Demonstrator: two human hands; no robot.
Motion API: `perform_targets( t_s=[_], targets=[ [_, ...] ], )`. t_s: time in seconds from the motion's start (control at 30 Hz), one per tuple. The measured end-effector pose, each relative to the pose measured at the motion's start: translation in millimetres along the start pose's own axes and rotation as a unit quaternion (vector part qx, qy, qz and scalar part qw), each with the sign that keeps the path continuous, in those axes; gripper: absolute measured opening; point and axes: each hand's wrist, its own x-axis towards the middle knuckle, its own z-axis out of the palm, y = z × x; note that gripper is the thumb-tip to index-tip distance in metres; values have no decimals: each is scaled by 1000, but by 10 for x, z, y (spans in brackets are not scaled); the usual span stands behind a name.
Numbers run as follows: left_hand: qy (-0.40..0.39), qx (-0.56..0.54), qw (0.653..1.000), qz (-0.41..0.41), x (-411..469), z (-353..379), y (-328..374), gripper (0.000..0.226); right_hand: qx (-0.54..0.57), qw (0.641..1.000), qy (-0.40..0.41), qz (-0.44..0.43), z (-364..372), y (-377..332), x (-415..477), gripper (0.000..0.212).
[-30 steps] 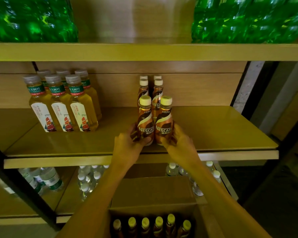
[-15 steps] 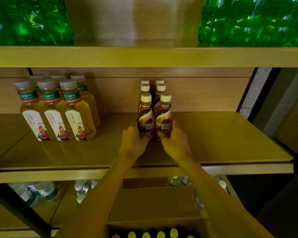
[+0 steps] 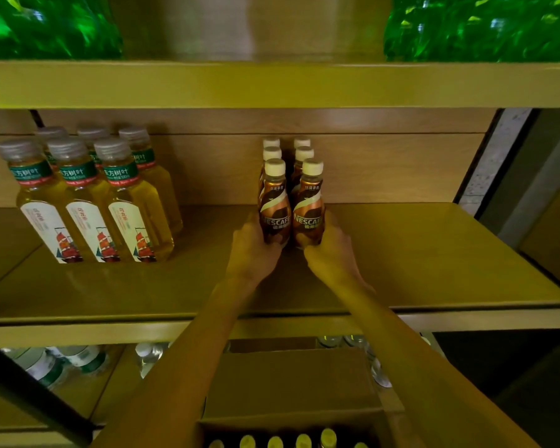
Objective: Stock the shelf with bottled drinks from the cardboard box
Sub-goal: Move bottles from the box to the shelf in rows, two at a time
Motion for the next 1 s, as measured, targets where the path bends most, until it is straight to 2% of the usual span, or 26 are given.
perform_targets(
  t_s=[0.1, 0.17, 0.27, 0.37, 0.47, 0.57, 0.8, 0.9, 1.0],
  targets=[
    [-16, 8, 1000, -10, -38, -38, 43, 56, -32, 999, -15, 4, -30, -35, -16, 57],
    [-30, 25, 999, -17, -86, -79, 65, 60, -102, 994, -26, -5, -70, -59, -60, 62],
    [-37, 103, 994, 2, -229, -149, 74, 54, -254, 966, -19, -46, -194, -82, -213, 56],
    [-14, 186, 982, 37, -471, -244, 100, 56, -313, 946, 1, -79, -348, -119, -463, 52],
    [-2, 254, 965, 59, -764, -338, 171, 60, -343, 937, -15, -66, -477, -161, -735, 55],
    [15, 275, 958, 83, -1019, -379, 170, 62, -357, 931, -9, -77, -566, -151, -1019, 54],
    [47, 266, 951, 150, -1624, -316, -56, 57, -344, 932, 21, -115, -625, 51, -1691, 51],
    [48, 247, 956, 150, -1924, -232, -263, 54, -333, 935, 23, -118, -574, 240, -1976, 52],
    [18, 241, 960, 139, -2224, -65, -530, 57, -334, 938, -5, -94, -482, 524, -2234, 49]
  ],
)
